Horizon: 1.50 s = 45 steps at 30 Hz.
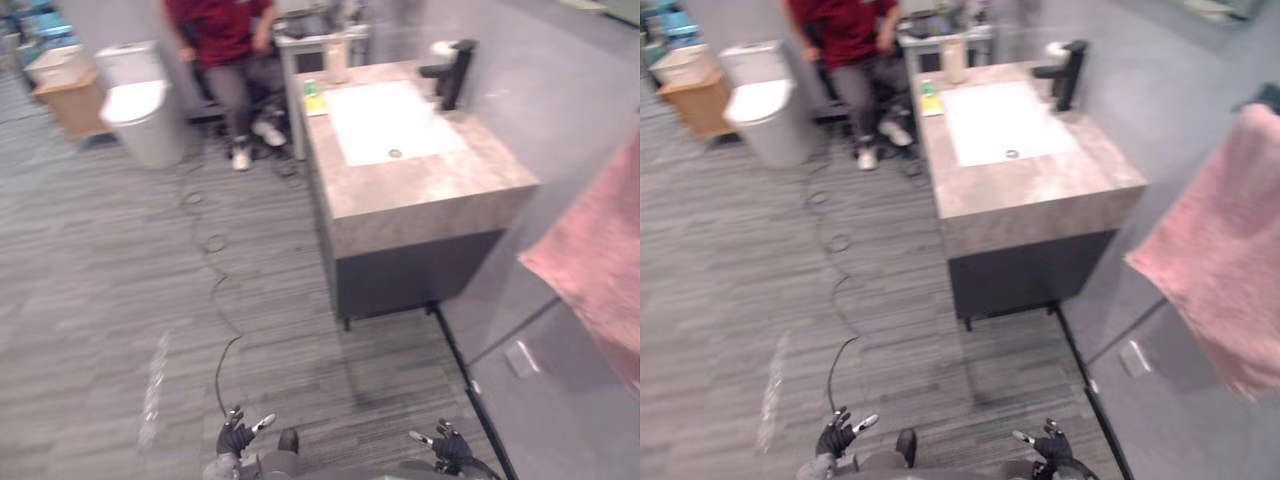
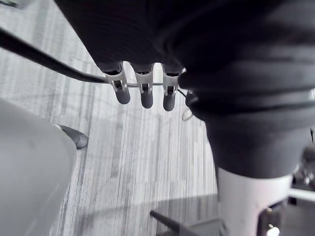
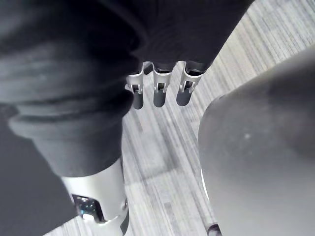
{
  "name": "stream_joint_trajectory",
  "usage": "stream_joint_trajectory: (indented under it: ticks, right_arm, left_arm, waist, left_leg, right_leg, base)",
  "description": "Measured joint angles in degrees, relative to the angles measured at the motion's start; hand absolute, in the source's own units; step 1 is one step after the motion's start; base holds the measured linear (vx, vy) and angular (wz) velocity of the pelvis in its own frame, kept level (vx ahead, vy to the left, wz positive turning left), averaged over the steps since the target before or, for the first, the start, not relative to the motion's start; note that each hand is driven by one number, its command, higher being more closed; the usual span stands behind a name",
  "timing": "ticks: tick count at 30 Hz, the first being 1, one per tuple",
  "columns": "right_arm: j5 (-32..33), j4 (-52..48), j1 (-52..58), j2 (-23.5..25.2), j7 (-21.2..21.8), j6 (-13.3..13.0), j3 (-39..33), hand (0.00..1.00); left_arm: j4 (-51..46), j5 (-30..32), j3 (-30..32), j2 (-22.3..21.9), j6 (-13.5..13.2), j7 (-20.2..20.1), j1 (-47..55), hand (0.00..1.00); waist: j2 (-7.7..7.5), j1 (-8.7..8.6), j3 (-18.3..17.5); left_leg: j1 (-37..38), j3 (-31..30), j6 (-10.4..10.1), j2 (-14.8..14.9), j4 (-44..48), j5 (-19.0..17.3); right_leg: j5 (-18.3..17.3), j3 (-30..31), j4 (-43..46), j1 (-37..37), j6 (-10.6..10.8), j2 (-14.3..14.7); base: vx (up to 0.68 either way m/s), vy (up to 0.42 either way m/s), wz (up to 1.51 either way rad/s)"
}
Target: Organize washtable
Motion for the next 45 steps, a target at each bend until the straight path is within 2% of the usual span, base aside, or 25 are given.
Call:
stream_joint_trajectory:
  ticks: [3, 4, 5, 6, 7, 8, 9, 10, 13, 16, 17, 21, 23, 24, 25, 26, 27, 28, 29, 30, 33, 35, 37, 38, 45]
  right_arm:
    - [-1.3, 0.04, -0.5, 0.23, -0.29, 0.0, 0.1, 0.0]
    - [-1.74, -0.35, -0.34, 0.53, -0.8, 0.04, -0.1, 0.0]
    - [-1.81, -0.49, -0.89, 0.81, -0.92, 0.39, -0.64, 0.0]
    - [-1.85, -0.41, -1.03, 1.24, -0.85, 0.49, -0.82, 0.0]
    - [-1.9, -0.22, -1.64, 2.6, -0.7, 0.28, -0.85, 0.0]
    - [-1.93, 0.31, -2.25, 3.29, -0.69, -0.15, -1.21, 0.0]
    - [-1.93, 1.44, -3.3, 3.49, -0.64, -0.47, -2.06, 0.0]
    - [-1.97, 2.71, -3.58, 2.96, -0.55, -0.55, -2.69, 0.0]
    - [-2.9, 6.43, -3.37, 2.5, 0.31, 0.35, -2.59, 0.0]
    - [-2.92, 8.11, -4.06, 1.75, 0.47, 0.52, -2.89, 0.0]
    - [-2.91, 8.19, -4.15, 1.59, 0.44, 0.48, -2.79, 0.0]
    - [-2.44, 9.23, -5.19, 1.15, 0.46, 0.35, -2.79, 0.0]
    - [-1.41, 9.26, -5.22, 1.15, 0.43, 0.49, -3.43, 0.0]
    - [-1.17, 8.44, -4.48, 1.22, 0.52, 0.52, -4.47, 0.0]
    - [-0.78, 6.39, -4.39, 1.07, 0.58, 0.48, -4.97, 0.0]
    - [-0.66, 5.44, -4.2, 1.17, 0.59, 0.45, -4.91, 0.0]
    - [-0.62, 4.57, -3.93, 1.3, 0.59, 0.27, -4.86, 0.0]
    - [-0.52, 3.75, -3.46, 2.57, 0.62, 0.31, -4.92, 0.0]
    - [-0.5, 3.51, -3.3, 3.2, 0.64, 0.29, -4.93, 0.0]
    - [-0.48, 3.41, -2.79, 3.99, 0.63, 0.15, -5.11, 0.0]
    - [-0.29, 2.84, -1.85, 4.22, 0.61, -0.66, -5.09, 0.0]
    - [0.58, 2.05, -1.42, 4.24, 0.55, -0.66, -6.05, 0.0]
    - [0.61, 1.62, -0.71, 3.86, 0.57, -0.56, -7.77, 0.0]
    - [0.6, 1.26, -0.85, 3.7, 0.43, -0.53, -8.28, 0.0]
    - [0.41, 3.62, -1.47, 4.55, 0.39, -0.23, -8.07, 0.0]
  left_arm:
    - [-0.08, -0.08, 2.59, -0.46, 0.0, 1.06, -0.41, 0.0]
    - [-0.09, -0.04, 2.73, -0.92, 0.04, 1.65, -0.09, 0.0]
    - [-0.39, -0.1, 2.8, -0.62, 0.03, 1.68, -0.36, 0.0]
    - [-0.81, -0.5, 3.23, -0.57, 0.0, 1.71, -0.08, 0.0]
    - [-0.92, -0.86, 4.57, 0.25, 0.0, 1.73, 0.37, 0.0]
    - [-0.78, -1.29, 5.19, 0.85, 0.05, 1.67, 0.11, 0.0]
    - [-0.12, -1.31, 6.3, 1.17, 0.08, 1.61, -0.32, 0.0]
    - [1.8, -1.23, 7.2, 1.44, 0.31, 1.65, -0.4, 0.0]
    - [3.65, -1.63, 4.75, 3.61, 0.53, 1.63, -0.42, 0.0]
    - [4.05, -1.65, 3.35, 4.78, 1.1, 1.66, -0.3, 0.0]
    - [4.28, -1.67, 2.46, 6.02, 1.33, 1.65, -0.01, 0.0]
    - [5.05, -1.63, -0.35, 6.7, 1.34, 1.65, 0.63, 0.0]
    - [5.32, -1.58, -0.63, 6.64, 1.3, 1.71, 0.64, 0.0]
    - [5.4, -1.09, -0.52, 6.49, 1.19, 1.72, 0.72, 0.0]
    - [5.59, -1.0, -0.49, 5.59, 1.03, 1.94, 0.6, 0.0]
    - [5.59, -0.98, -0.58, 5.42, 0.77, 1.94, 0.71, 0.0]
    - [5.6, -0.88, -0.46, 5.42, 0.33, 1.93, 0.8, 0.0]
    - [5.25, -0.04, 0.7, 5.66, 0.01, 1.83, 0.81, 0.0]
    - [5.13, 0.17, 1.3, 5.8, 0.0, 1.83, 0.85, 0.0]
    - [5.17, 0.43, 2.58, 5.85, 0.08, 1.8, 0.94, 0.0]
    - [5.06, 1.74, 2.84, 5.65, 0.09, 1.69, 1.0, 0.0]
    - [4.7, 2.54, 3.48, 4.37, 0.19, 1.67, 0.68, 0.0]
    - [4.16, 2.64, 4.94, 2.61, 0.1, 1.73, 0.58, 0.0]
    - [4.84, 2.3, 5.95, 1.93, 0.21, 1.77, 0.94, 0.0]
    - [4.83, 2.15, 5.26, 2.36, 0.0, 1.74, 0.45, 0.0]
  waist:
    - [-0.59, 0.11, 0.09]
    - [-0.18, -0.27, 0.12]
    - [-0.54, 0.03, 0.49]
    - [-0.27, 0.26, 0.72]
    - [-3.39, -0.13, -1.02]
    - [-4.07, 0.12, -0.92]
    - [-4.24, 0.12, -0.24]
    - [-2.93, -0.37, 0.01]
    - [-3.22, -1.84, -0.2]
    - [-2.95, -1.82, -0.02]
    - [-2.27, -1.69, 0.28]
    - [-2.64, -1.89, 0.29]
    - [-2.72, -2.45, 0.62]
    - [-2.82, -3.44, 0.92]
    - [-1.47, -3.46, 2.09]
    - [-1.76, -3.7, 2.55]
    - [-0.67, -3.8, 2.6]
    - [-1.78, -3.77, 2.67]
    - [-2.44, -3.76, 2.83]
    - [-3.26, -3.74, 2.61]
    - [-3.22, -3.77, 2.47]
    - [-3.36, -4.08, 1.59]
    - [-1.62, -3.6, 1.38]
    - [-0.39, -3.73, 0.74]
    - [-2.0, -3.0, -0.37]
  left_leg:
    - [-3.46, 18.98, 2.76, 5.37, 13.01, -1.55]
    - [-3.19, 23.71, 2.78, 6.72, 16.33, -3.66]
    - [-3.34, 24.03, 3.37, 6.06, 16.28, -2.58]
    - [-3.15, 23.32, 3.23, 5.43, 14.5, -1.58]
    - [-1.58, 20.35, 2.21, 2.24, 6.38, 2.12]
    - [-1.71, 20.33, 2.78, 2.52, 8.18, -0.33]
    - [-2.04, 20.16, 3.25, 3.19, 14.05, -4.57]
    - [-1.53, 18.72, 1.4, 4.08, 17.53, -8.82]
    - [-2.06, 16.01, 3.47, -1.63, 10.9, -4.84]
    - [-2.46, 14.21, 4.05, -3.78, 7.57, -2.24]
    - [-2.0, 13.09, 4.1, -4.83, 5.54, -0.7]
    - [1.23, 10.86, 4.41, -8.24, -4.2, 5.16]
    - [1.12, 8.48, 4.7, -10.23, -3.86, 4.95]
    - [1.28, 7.63, 6.02, -10.85, -3.88, 3.98]
    - [2.36, 7.25, 6.81, -10.69, -4.28, 4.05]
    - [3.16, 6.93, 6.91, -10.26, -4.6, 4.07]
    - [4.14, 6.84, 6.9, -9.48, -5.47, 4.07]
    - [5.58, 6.96, 6.91, -8.99, -7.35, 4.06]
    - [6.35, 6.98, 6.91, -8.99, -8.07, 4.06]
    - [7.37, 6.97, 6.91, -9.0, -8.87, 4.05]
    - [7.57, 7.34, 6.88, -10.2, -8.82, 4.03]
    - [6.67, 8.16, 7.38, -12.24, -8.94, 3.0]
    - [6.87, 10.59, 7.52, -11.01, -6.7, 2.79]
    - [8.08, 10.67, 8.79, -11.34, -7.9, 3.86]
    - [9.82, 8.49, 8.98, -12.25, -9.9, 3.8]
  right_leg:
    - [0.75, -5.9, -0.3, 1.3, -0.07, -2.21]
    - [0.83, -9.05, 0.3, 3.11, 0.0, -2.23]
    - [1.33, -10.6, 0.02, 4.08, -0.82, -2.1]
    - [1.78, -11.0, -1.12, 4.45, -1.76, -1.63]
    - [3.71, -12.18, -7.87, 6.56, -2.4, -2.12]
    - [5.5, -13.61, -9.8, 7.6, 0.74, -2.53]
    - [6.29, -14.2, -10.46, 8.6, 1.39, -2.77]
    - [6.99, -15.08, -10.66, 9.96, 2.21, -2.62]
    - [7.81, -14.73, -13.86, 9.39, 0.88, -3.58]
    - [8.29, -14.61, -15.19, 8.99, 0.23, -3.59]
    - [8.58, -14.69, -15.22, 9.16, 0.63, -3.7]
    - [10.07, -17.79, -15.49, 9.37, 2.89, -5.83]
    - [10.1, -19.42, -14.3, 9.93, 2.97, -7.54]
    - [9.63, -19.17, -11.52, 10.41, 1.99, -8.27]
    - [9.35, -13.62, -5.59, 8.64, -5.68, -8.07]
    - [10.07, -9.13, -3.08, 6.83, -8.64, -6.96]
    - [8.98, -2.4, -1.64, 5.55, -8.18, -4.57]
    - [6.2, 1.44, -0.07, 4.79, -4.26, -1.14]
    - [5.56, 1.03, 0.51, 4.76, -3.33, -0.11]
    - [4.34, 0.62, 1.08, 4.66, -3.29, 2.09]
    - [2.93, -0.55, -2.08, 4.96, -4.65, 6.12]
    - [2.58, -1.74, -8.0, 4.71, -5.6, 5.43]
    - [3.74, -2.96, -8.21, 5.32, -4.92, 4.73]
    - [4.1, -3.14, -8.34, 6.54, -3.69, 4.71]
    - [5.49, -3.44, -13.14, 9.95, -2.85, 5.58]
  base:
    - [-0.01, 0.01, 1.15]
    - [0.05, 0.064, 1.3]
    - [0.01, 0.059, 1.08]
    - [-0.04, 0.093, 1.01]
    - [-0.04, 0.086, 0.66]
    - [0.02, 0.129, 0.61]
    - [0.06, 0.149, 0.29]
    - [0.04, 0.182, 0.32]
    - [-0.05, 0.166, 0.52]
    - [-0.09, 0.105, 0.53]
    - [-0.09, 0.044, 0.58]
    - [-0.08, 0.05, 0.34]
    - [-0.03, 0.089, 0.41]
    - [0.0, 0.086, 0.43]
    - [0.0, 0.165, 0.37]
    - [-0.01, 0.158, 0.26]
    - [0.02, 0.187, 0.31]
    - [0.03, 0.085, 0.34]
    - [0.01, 0.032, 0.38]
    - [-0.01, -0.009, 0.26]
    - [-0.06, -0.017, 0.2]
    - [-0.03, 0.014, 0.29]
    - [0.09, 0.018, 0.14]
    - [0.14, 0.044, 0.16]
    - [0.02, 0.034, 0.13]
